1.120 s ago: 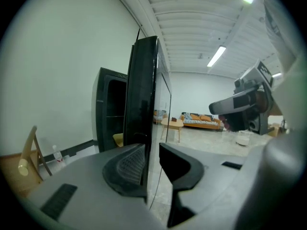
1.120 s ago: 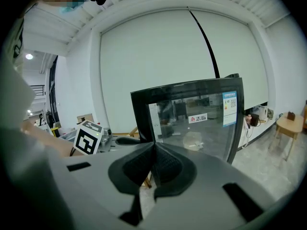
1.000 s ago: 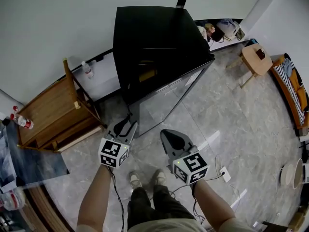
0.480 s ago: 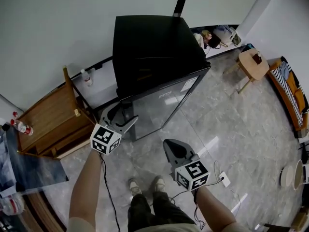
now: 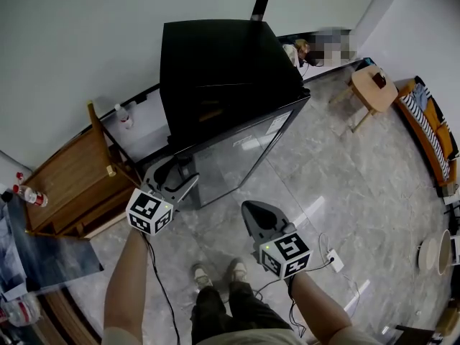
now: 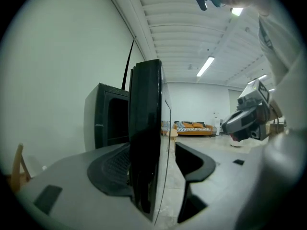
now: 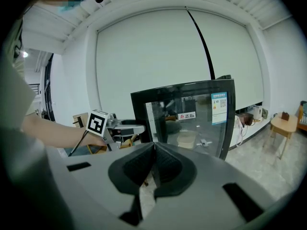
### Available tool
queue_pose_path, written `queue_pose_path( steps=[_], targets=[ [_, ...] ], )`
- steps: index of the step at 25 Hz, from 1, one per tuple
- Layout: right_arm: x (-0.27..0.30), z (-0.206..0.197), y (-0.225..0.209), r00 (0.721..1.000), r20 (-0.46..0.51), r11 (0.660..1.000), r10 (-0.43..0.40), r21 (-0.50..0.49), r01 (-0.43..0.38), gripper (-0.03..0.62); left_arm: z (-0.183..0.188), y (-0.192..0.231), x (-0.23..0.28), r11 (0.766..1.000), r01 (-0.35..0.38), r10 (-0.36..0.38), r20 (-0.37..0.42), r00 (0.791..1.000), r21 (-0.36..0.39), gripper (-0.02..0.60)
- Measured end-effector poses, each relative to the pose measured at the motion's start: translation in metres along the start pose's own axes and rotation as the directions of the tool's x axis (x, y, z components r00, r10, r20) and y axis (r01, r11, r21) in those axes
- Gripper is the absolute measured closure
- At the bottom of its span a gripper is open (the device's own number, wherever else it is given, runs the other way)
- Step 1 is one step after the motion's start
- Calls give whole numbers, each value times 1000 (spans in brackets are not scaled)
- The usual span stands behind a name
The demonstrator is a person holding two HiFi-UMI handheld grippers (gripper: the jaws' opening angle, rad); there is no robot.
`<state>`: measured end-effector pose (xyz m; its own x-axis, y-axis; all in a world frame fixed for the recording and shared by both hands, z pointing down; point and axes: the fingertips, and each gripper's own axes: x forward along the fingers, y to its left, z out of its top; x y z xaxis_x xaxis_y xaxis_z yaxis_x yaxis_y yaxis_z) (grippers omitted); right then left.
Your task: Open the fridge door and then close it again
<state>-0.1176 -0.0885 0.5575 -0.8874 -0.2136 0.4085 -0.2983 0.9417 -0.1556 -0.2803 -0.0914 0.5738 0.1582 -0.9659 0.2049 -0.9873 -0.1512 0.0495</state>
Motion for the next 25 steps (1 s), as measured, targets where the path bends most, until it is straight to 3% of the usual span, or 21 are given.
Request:
queue_pose_path(
  steps=[4,18,25],
  targets=[
    [-2,2,7,1000,4,1000,1,4,-2,597,-2,-13,-9,1000,8,-8,-11,1000,7,357],
    [-30,2,12,1000,9,999,-24,24,24,597,-2,-71,-28,998,56,-57,-58,997,-25,390],
    [-50,1,13,999,3,999,-44,27,44,597,37,-104,-44,998,46,-45,33,998,-52,390]
  ],
)
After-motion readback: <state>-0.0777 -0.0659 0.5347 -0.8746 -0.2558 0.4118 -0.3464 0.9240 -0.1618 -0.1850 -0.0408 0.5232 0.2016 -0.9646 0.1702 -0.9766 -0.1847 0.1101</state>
